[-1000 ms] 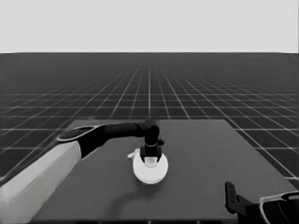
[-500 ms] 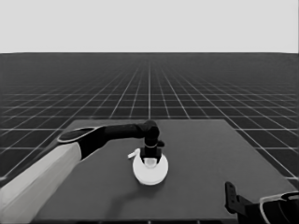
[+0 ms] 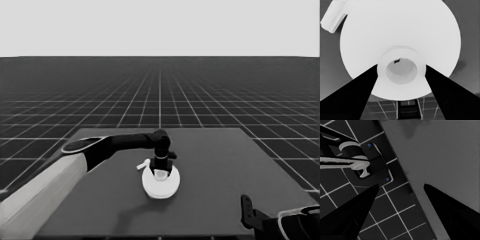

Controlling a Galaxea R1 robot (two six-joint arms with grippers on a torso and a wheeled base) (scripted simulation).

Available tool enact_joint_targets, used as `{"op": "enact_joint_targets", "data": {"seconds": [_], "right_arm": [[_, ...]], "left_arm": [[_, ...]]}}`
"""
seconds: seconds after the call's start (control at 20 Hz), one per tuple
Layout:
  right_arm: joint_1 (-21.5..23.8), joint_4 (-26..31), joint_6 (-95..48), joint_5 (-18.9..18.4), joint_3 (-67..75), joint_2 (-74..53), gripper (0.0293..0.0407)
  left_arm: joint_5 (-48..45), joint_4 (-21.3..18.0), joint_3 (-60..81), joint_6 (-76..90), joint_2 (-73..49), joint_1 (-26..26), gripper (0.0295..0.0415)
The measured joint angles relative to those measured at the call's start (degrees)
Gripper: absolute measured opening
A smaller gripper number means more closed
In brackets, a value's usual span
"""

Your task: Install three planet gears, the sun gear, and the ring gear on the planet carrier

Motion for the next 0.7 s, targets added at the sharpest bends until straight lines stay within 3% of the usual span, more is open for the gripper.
{"op": "enact_joint_targets", "data": {"seconds": [0.7], "right_arm": [[0.0, 0.0, 0.0, 0.0, 0.0, 0.0, 0.0385]], "left_arm": [[0.01, -0.01, 0.0, 7.0, 0.0, 0.02, 0.0349]]}}
